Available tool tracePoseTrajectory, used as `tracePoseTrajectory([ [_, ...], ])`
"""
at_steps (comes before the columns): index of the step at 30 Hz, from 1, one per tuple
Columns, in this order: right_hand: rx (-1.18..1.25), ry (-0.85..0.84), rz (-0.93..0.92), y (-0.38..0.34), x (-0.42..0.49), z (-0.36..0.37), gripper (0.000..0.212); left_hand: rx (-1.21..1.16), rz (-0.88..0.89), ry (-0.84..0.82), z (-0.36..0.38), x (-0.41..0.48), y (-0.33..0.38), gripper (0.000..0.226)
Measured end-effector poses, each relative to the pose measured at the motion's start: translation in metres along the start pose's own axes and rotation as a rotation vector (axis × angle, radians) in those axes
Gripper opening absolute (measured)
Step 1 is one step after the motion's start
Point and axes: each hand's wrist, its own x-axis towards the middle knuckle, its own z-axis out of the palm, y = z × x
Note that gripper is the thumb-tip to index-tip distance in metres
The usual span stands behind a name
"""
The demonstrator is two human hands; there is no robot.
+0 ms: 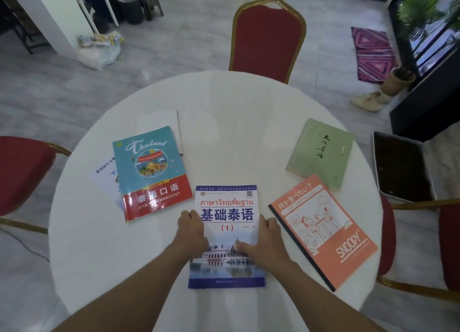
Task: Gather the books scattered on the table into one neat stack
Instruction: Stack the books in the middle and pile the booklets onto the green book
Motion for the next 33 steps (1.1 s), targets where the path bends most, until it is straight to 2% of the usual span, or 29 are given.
tracePoseTrajectory([
  [4,0.021,0.117,0.005,0.016,0.000,-0.019,0.072,0.029,0.199,0.057,0.003,-0.003,0.016,0.069],
  [8,0.041,0.196,0.053,0.042,0.002,-0.046,0.066,-0.036,0.239,-0.011,0.011,-0.001,0.058,0.062],
  [11,0.004,0.250,0.126,0.062,0.002,-0.065,0.058,0.011,0.293,-0.059,0.017,0.000,0.085,0.063],
  [15,-0.044,0.188,0.207,0.086,-0.001,-0.078,0.054,0.125,0.306,-0.130,0.026,0.002,0.094,0.067],
  [18,-0.070,0.150,0.192,0.096,-0.003,-0.078,0.056,0.210,0.349,-0.110,0.032,0.003,0.087,0.081],
  [20,-0.084,0.161,0.191,0.096,-0.003,-0.077,0.057,0.216,0.373,-0.097,0.033,0.004,0.084,0.082],
  [26,-0.200,0.160,0.183,0.079,0.001,-0.071,0.055,0.249,0.371,-0.118,0.026,0.005,0.075,0.085],
  [30,-0.173,0.136,0.106,0.048,0.013,-0.059,0.050,0.234,0.307,-0.080,0.011,0.008,0.050,0.085],
  [33,-0.151,0.103,0.026,0.015,0.024,-0.044,0.056,0.220,0.238,-0.046,-0.010,0.012,0.021,0.080],
])
